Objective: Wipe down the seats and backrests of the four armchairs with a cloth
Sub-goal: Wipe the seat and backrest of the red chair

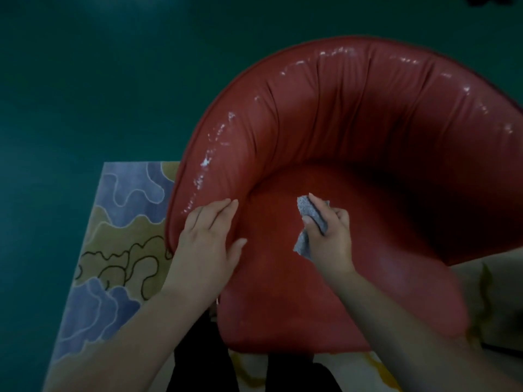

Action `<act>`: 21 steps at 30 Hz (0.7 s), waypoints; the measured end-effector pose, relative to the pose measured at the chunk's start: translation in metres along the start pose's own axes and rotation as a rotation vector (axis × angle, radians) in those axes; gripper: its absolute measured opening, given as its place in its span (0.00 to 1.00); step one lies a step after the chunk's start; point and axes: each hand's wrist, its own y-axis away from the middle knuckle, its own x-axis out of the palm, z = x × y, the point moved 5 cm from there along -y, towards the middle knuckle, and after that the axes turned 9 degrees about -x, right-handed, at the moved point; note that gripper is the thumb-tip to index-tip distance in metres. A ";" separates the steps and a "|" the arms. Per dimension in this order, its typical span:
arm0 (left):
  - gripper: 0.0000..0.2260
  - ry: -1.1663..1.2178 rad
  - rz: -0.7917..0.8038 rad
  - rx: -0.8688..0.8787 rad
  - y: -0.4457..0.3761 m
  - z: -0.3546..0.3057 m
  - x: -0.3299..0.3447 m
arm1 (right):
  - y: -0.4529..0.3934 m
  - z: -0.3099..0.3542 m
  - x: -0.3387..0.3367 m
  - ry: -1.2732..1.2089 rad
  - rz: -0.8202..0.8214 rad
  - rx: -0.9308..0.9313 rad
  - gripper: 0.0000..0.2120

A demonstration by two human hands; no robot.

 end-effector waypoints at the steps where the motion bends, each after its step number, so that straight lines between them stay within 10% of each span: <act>1: 0.28 0.004 -0.013 -0.010 -0.005 0.010 -0.010 | 0.001 0.006 0.005 0.001 0.003 0.006 0.21; 21: 0.47 0.059 0.595 0.176 -0.105 0.148 -0.015 | 0.030 0.087 0.153 -0.102 -0.358 0.114 0.22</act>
